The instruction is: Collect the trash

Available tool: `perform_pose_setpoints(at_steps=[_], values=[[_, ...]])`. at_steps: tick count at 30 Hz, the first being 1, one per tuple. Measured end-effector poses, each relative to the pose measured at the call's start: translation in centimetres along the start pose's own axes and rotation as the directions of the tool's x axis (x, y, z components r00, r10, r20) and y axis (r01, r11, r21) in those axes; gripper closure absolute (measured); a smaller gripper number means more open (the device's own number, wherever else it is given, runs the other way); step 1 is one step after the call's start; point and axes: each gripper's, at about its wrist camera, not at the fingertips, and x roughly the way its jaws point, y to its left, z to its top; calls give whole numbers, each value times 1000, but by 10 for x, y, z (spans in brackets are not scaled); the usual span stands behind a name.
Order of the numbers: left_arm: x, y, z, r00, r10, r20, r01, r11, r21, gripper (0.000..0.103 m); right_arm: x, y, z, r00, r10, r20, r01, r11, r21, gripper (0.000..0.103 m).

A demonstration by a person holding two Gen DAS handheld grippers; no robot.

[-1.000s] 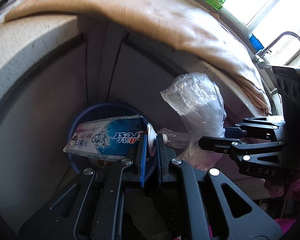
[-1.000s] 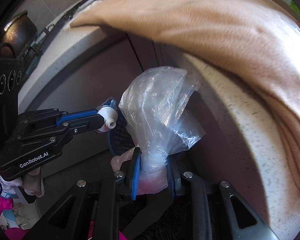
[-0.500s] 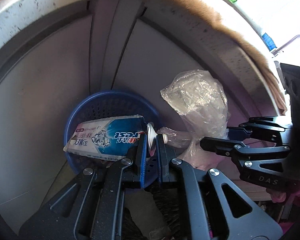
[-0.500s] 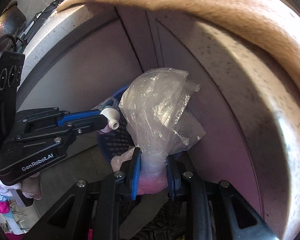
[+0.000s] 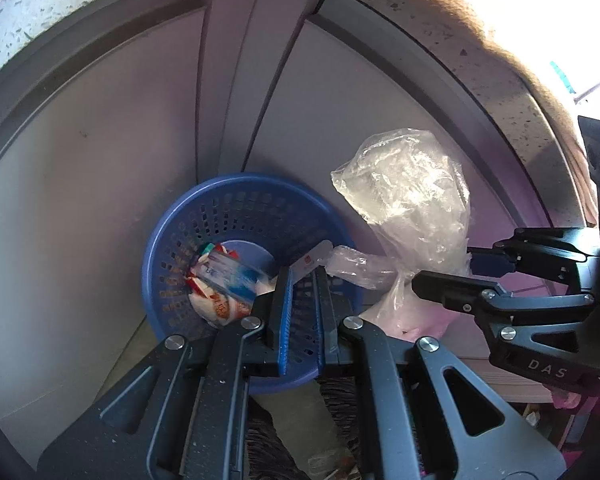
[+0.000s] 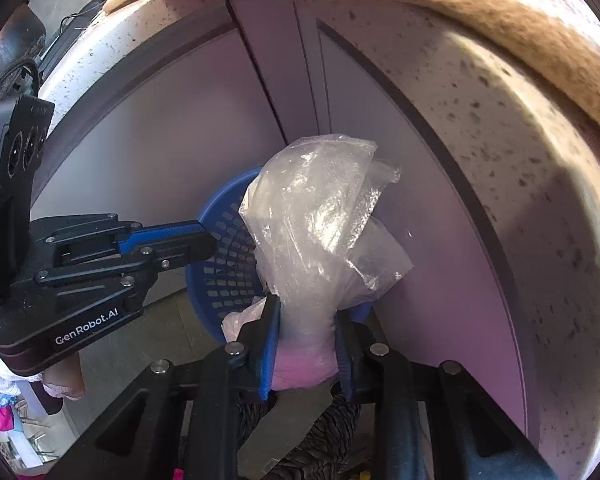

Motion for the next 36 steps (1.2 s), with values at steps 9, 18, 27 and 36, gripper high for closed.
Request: perform_pose_setpoints(at_steps=[9, 18, 27, 36], values=[[-11, -6, 0, 999, 38, 4, -38, 999, -8, 83, -4, 5, 1, 1000, 7, 9, -7, 1000, -4, 62], [-16, -7, -1, 999, 51, 10, -51, 999, -2, 83, -13, 14, -2, 1000, 18, 19, -17, 1000, -6, 54], [-33, -9, 2, 997, 66, 30, -67, 998, 20, 83, -20, 7, 9, 999, 29, 36, -29, 1000, -9, 54], [-63, -10, 8, 993, 81, 83, -84, 996, 41, 74, -46, 7, 5, 996, 50, 79, -50, 999, -14, 44]])
